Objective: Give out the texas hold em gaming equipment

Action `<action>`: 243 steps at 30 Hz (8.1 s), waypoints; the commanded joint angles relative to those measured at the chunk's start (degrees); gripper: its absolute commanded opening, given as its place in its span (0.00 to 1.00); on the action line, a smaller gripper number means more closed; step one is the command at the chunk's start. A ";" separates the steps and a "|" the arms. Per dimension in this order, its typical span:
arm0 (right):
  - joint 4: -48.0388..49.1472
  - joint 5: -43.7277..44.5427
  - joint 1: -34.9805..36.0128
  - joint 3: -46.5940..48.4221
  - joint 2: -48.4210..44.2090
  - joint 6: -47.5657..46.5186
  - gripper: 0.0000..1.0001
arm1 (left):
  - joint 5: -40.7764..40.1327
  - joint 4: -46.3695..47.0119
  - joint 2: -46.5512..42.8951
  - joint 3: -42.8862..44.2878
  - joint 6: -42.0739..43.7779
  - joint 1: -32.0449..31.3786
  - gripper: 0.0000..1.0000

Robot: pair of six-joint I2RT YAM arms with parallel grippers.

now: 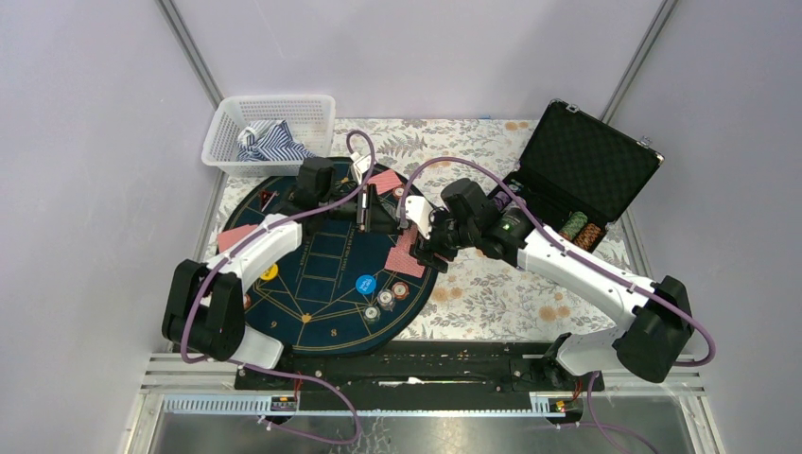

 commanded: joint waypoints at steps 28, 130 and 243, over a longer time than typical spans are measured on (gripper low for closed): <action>7.15 2.95 -0.35 0.60 -2.14 1.98 0.14 | 1.42 -6.41 -3.07 2.26 4.52 4.43 0.20; 12.22 -7.61 -3.22 1.90 4.51 3.27 0.16 | 2.03 -1.77 -0.48 2.18 0.07 1.40 0.65; 12.93 -2.07 -2.86 0.24 3.91 2.82 0.14 | 3.43 8.09 -5.52 -5.91 -9.49 17.28 0.00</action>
